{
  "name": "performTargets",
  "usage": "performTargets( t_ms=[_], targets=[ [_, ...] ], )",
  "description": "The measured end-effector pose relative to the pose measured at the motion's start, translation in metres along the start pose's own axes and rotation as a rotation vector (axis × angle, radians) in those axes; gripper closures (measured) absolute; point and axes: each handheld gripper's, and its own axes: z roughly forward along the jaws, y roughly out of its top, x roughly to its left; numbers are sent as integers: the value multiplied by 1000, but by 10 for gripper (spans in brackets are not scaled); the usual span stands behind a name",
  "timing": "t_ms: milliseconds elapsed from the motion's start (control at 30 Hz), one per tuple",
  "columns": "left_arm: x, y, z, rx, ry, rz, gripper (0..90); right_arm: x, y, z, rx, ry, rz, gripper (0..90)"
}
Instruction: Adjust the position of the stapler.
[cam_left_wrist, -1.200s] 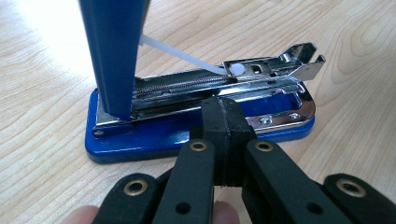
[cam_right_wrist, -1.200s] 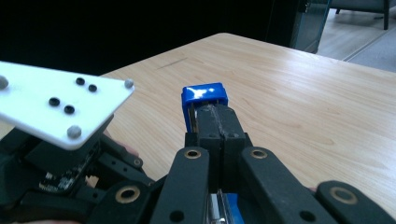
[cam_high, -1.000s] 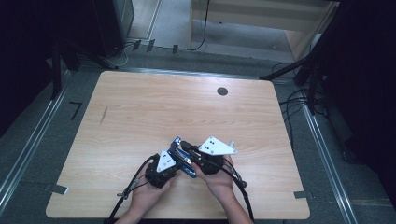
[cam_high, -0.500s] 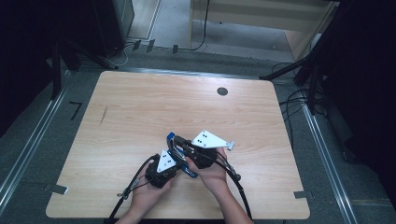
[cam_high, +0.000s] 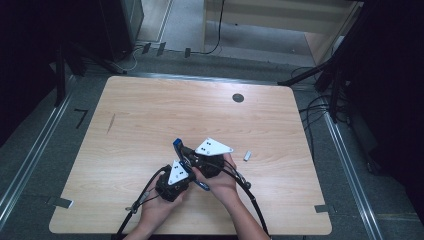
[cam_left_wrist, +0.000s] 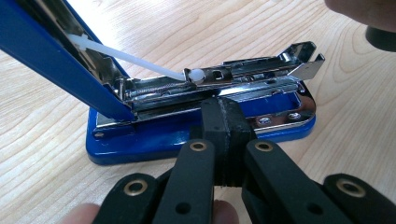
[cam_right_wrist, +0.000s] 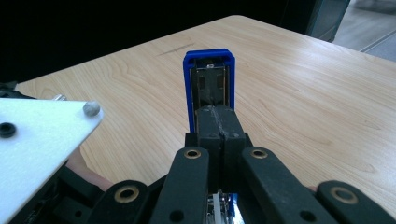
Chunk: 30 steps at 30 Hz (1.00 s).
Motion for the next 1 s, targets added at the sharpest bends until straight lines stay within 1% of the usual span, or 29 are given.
performTargets(
  t_ms=[167, 267, 400, 567, 600, 633, 700, 767, 833, 900, 967, 1000],
  targets=[
    [0, 0, 0, 2, 0, 2, 900, -1, 2, 6, 16, 5, -8, 900],
    [0, 0, 0, 2, -2, 3, 900, -2, 1, 9, 22, 14, 4, 900],
    [0, 0, 0, 3, -2, 2, 900, -3, 2, 14, 25, 24, 6, 900],
    [0, 0, 0, 3, -3, 1, 900, -4, 4, 20, 43, 32, 16, 900],
    [0, 0, 0, 2, -4, 0, 900, -4, 5, 22, 49, 31, 12, 900],
    [0, 0, 0, 2, -4, 0, 900, -4, 6, 24, 69, 30, 14, 900],
    [0, 0, 0, 4, -4, 0, 900, -4, 6, 27, 87, 32, 18, 900],
    [1, 0, 0, 4, -5, 0, 900, -5, 6, 29, 95, 36, 17, 900],
    [1, 0, 0, 4, -5, 0, 900, -6, 6, 32, 119, 29, 26, 900],
    [1, 0, 0, 4, -5, 0, 900, -6, 6, 33, 122, 30, 31, 900],
    [1, 0, 0, 5, -6, -1, 900, -6, 7, 37, 143, 28, 29, 900],
    [1, 0, 0, 5, -5, 0, 900, -6, 7, 37, 143, 28, 29, 900]
  ],
)
